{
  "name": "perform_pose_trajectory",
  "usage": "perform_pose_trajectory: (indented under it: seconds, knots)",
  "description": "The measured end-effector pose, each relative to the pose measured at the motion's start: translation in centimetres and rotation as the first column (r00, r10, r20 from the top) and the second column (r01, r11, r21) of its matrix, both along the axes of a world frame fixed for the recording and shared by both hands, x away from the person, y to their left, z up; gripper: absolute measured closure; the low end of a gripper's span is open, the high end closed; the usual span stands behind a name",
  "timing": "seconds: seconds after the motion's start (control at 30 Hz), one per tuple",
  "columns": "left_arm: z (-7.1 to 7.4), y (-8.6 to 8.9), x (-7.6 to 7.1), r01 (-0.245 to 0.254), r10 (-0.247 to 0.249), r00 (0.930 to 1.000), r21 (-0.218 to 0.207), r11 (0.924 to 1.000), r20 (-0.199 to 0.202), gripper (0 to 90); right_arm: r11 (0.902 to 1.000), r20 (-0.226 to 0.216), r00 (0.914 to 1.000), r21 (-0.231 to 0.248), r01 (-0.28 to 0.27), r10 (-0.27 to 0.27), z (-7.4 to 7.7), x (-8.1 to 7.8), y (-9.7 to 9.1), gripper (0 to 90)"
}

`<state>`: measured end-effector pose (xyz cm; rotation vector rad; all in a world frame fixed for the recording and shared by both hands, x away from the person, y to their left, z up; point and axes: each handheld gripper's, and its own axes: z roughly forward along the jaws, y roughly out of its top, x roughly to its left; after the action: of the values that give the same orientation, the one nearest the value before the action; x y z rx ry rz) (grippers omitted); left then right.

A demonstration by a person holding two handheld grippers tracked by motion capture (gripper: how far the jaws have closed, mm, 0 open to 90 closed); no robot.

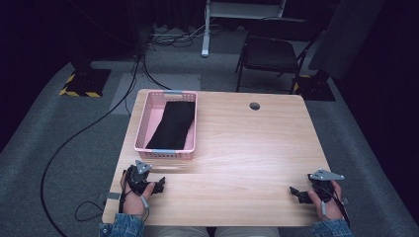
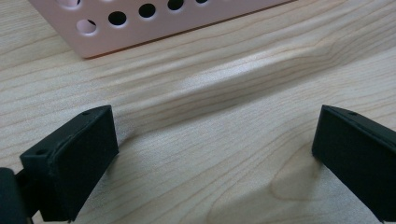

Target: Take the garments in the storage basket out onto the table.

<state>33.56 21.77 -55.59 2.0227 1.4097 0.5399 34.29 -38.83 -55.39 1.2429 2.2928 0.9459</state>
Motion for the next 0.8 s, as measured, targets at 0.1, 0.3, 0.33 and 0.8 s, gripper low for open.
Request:
perform_pose_trajectory:
  seconds: [0.1, 0.3, 0.33, 0.8]
  knots:
    - [0.00, 0.00, 0.00, 0.000, 0.000, 1.0000, 0.000, 1.0000, 0.000, 0.0, 1.0000, 0.000, 1.0000, 0.000, -0.001, 0.001, 0.00, 0.01, 0.00, 0.0]
    - [0.00, 0.00, 0.00, 0.000, 0.000, 1.0000, 0.000, 1.0000, -0.001, 0.0, 1.0000, 0.000, 1.0000, 0.000, 0.000, 0.000, 0.00, 0.01, 0.00, 0.0]
    - [0.00, 0.00, 0.00, 0.000, 0.000, 1.0000, -0.001, 1.0000, -0.001, 0.0, 1.0000, 0.000, 1.0000, 0.000, 0.000, 0.000, 0.00, 0.01, 0.00, 0.0]
    - [0.42, -0.07, 0.06, -0.033, 0.033, 0.9994, -0.059, 0.9977, -0.012, 4.2, 0.9999, -0.001, 0.9999, 0.000, -0.011, 0.011, 0.00, 0.13, 0.00, 0.0]
